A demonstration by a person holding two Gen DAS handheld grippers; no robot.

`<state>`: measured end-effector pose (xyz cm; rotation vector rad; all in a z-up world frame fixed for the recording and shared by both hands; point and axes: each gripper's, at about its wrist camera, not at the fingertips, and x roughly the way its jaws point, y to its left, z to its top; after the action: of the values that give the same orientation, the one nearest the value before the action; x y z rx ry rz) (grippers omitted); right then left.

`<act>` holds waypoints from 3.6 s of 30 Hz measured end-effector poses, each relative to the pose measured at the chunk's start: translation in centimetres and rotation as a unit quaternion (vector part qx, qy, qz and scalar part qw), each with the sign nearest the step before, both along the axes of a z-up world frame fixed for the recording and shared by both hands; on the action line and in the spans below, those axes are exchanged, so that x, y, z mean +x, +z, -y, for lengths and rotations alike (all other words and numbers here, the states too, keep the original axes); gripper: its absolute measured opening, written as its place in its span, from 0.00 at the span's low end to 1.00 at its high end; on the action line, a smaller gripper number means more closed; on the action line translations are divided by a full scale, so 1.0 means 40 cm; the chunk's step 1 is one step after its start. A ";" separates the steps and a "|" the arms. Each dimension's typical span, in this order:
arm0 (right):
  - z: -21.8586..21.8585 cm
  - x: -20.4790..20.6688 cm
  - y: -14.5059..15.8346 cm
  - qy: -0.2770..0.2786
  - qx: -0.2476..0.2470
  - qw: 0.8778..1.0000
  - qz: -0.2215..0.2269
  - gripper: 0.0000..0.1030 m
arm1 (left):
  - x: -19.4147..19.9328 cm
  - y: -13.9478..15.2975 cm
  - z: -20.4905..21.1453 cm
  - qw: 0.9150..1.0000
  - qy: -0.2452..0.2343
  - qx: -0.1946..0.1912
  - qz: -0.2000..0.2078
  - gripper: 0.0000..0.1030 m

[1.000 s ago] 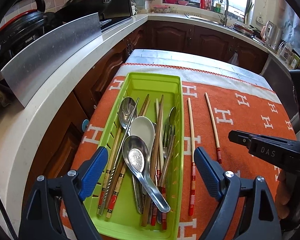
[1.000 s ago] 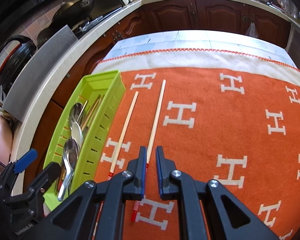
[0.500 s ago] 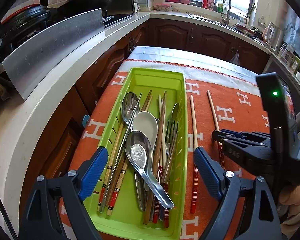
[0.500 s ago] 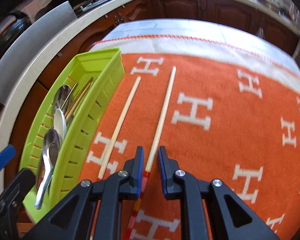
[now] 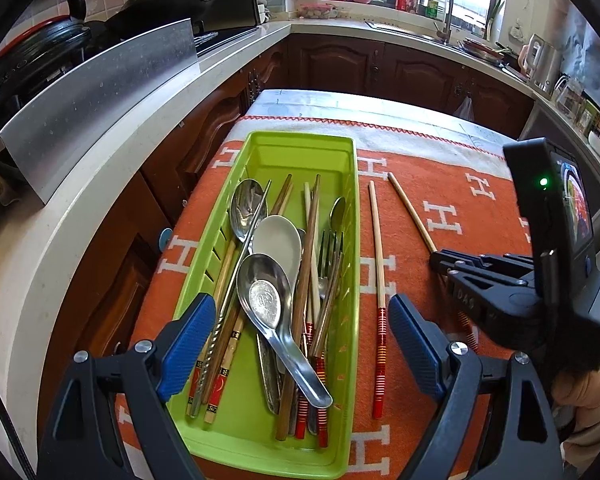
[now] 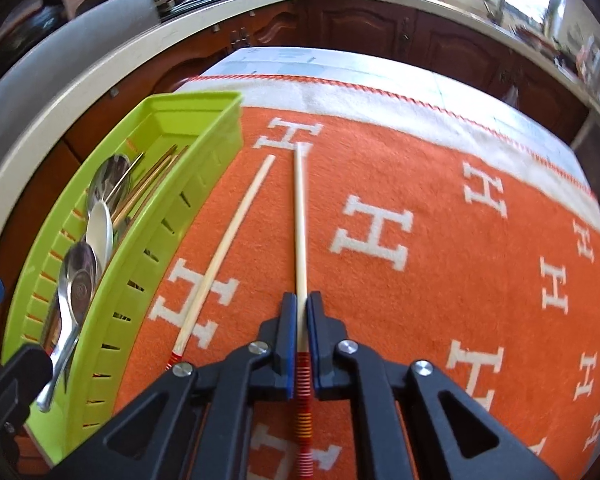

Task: Organize utensils
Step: 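Grasp a red-banded chopstick with the right gripper, then grasp the other red-banded chopstick with the left gripper while the right gripper holds its chopstick, then lower both red-banded chopsticks into the green tray and open both grippers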

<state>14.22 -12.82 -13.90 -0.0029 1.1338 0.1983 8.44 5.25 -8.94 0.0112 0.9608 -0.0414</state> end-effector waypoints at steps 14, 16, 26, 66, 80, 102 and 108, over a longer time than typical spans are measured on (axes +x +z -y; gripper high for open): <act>0.249 -0.072 0.042 -0.112 0.109 0.988 -0.006 0.05 | -0.034 0.037 0.139 0.998 -0.054 0.021 0.019 0.84; 0.269 -0.086 0.044 -0.119 0.116 0.986 -0.004 0.05 | -0.045 0.041 0.185 0.997 -0.064 0.042 0.031 0.84; 0.364 -0.152 0.023 -0.159 0.131 0.979 -0.005 0.05 | -0.058 -0.040 0.370 0.988 -0.082 0.125 0.023 0.84; 0.406 -0.168 -0.002 -0.172 0.140 0.975 -0.028 0.05 | 0.116 -0.182 0.295 0.987 0.050 -0.003 -0.153 0.90; 0.394 -0.168 -0.002 -0.156 0.140 0.977 -0.028 0.05 | 0.142 -0.152 0.310 0.994 0.024 0.003 -0.111 0.11; 0.291 -0.162 0.125 -0.077 0.191 0.979 -0.003 0.05 | 0.011 0.019 0.212 0.999 -0.029 -0.036 -0.026 0.03; 0.163 -0.138 0.193 -0.016 0.210 0.978 0.003 0.05 | -0.003 0.094 0.107 1.000 -0.021 -0.016 0.012 0.03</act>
<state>8.71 -19.34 -6.18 0.3882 1.0681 0.4062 8.32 0.95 -5.18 0.0018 0.9359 -0.0956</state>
